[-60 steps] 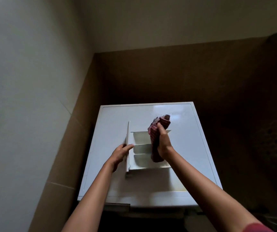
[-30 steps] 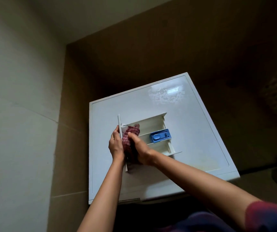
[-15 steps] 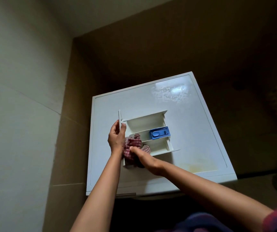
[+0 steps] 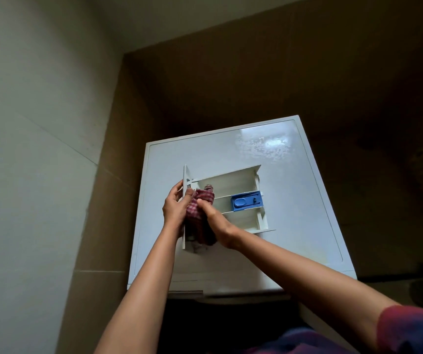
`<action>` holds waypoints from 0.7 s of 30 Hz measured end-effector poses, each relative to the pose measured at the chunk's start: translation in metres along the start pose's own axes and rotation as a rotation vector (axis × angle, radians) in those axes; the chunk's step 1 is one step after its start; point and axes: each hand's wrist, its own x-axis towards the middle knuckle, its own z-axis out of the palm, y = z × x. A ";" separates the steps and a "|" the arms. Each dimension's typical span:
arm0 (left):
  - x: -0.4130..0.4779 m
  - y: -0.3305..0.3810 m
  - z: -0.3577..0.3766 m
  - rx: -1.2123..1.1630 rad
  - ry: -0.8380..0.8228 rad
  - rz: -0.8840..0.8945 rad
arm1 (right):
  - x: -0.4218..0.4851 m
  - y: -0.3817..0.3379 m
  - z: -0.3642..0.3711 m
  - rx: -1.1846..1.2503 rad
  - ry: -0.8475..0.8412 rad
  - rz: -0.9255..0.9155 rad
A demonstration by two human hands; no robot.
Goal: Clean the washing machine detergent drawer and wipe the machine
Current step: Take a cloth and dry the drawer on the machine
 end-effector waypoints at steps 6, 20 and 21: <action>0.005 -0.005 -0.010 -0.278 -0.103 -0.101 | -0.004 -0.004 0.017 -0.195 0.032 -0.010; 0.009 -0.014 -0.026 -0.317 -0.007 -0.133 | -0.025 -0.012 0.029 -0.709 0.026 -0.171; 0.010 -0.016 -0.028 -0.314 -0.019 -0.128 | -0.027 -0.020 0.030 -0.563 0.042 -0.161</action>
